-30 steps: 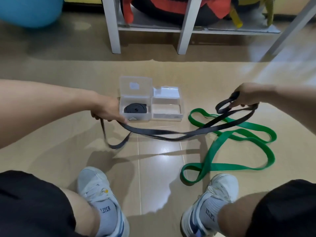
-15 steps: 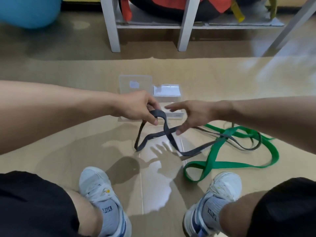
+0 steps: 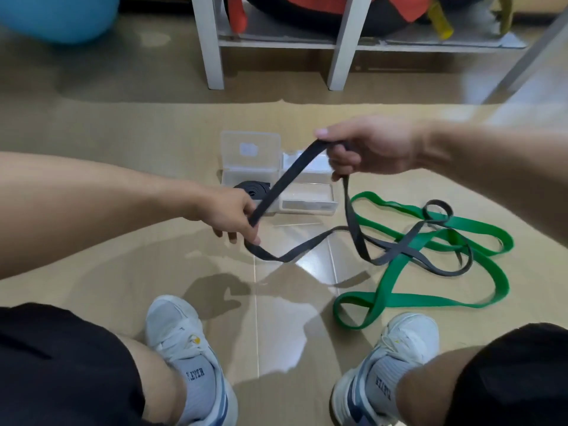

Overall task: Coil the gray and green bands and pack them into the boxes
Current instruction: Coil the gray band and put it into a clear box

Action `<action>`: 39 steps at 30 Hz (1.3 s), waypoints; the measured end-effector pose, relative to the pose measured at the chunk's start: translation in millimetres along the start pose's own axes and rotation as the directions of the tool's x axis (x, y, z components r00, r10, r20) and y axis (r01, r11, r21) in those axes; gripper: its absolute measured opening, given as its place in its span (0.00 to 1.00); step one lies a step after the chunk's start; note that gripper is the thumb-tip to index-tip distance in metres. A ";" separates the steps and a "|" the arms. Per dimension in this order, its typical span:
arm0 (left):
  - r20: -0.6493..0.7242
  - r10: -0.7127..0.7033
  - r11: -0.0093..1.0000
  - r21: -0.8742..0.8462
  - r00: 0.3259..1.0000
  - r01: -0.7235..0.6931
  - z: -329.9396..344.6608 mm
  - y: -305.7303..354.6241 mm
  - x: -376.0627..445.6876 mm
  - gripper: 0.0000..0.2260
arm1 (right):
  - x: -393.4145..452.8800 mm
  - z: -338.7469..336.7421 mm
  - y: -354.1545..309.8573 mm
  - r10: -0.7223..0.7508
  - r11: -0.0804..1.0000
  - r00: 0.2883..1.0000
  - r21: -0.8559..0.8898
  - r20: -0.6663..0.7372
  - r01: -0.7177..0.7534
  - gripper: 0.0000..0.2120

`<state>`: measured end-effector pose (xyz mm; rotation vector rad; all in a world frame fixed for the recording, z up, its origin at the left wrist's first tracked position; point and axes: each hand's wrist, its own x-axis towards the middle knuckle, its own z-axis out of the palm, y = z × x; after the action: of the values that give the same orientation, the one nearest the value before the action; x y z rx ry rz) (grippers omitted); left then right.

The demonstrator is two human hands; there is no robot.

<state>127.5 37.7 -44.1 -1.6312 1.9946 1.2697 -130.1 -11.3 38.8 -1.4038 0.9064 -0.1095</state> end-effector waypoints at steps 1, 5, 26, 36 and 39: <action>0.005 -0.024 1.000 0.009 1.000 0.024 0.9 -4.9 -0.3 0.08 | -3.6 -11.1 -0.3 0.024 0.999 1.000 0.022 -0.014 -0.024 0.19; -0.022 -0.037 0.999 0.014 0.999 0.038 1.2 -12.4 -1.2 0.08 | -12.2 -37.3 24.0 0.374 0.826 0.926 -0.438 -0.045 -0.355 0.17; -0.392 0.160 0.854 -0.406 0.906 -0.326 -7.8 42.1 -14.1 0.08 | 29.2 51.5 56.8 0.018 0.875 0.981 -0.471 -0.195 -0.110 0.15; -0.236 -0.059 0.753 -0.648 0.970 -0.112 -5.3 36.7 -11.2 0.17 | 24.2 54.9 58.8 -0.147 0.840 0.922 -0.538 -0.359 -0.075 0.10; -0.172 -0.051 0.721 -0.688 0.984 -0.082 -5.8 42.5 -14.4 0.15 | 24.8 53.0 58.7 -0.177 0.821 0.912 -0.566 -0.370 -0.070 0.08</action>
<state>96.1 42.1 -11.8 -2.1019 1.7036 2.1335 -107.2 29.7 -29.4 -2.0190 1.3196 -0.1916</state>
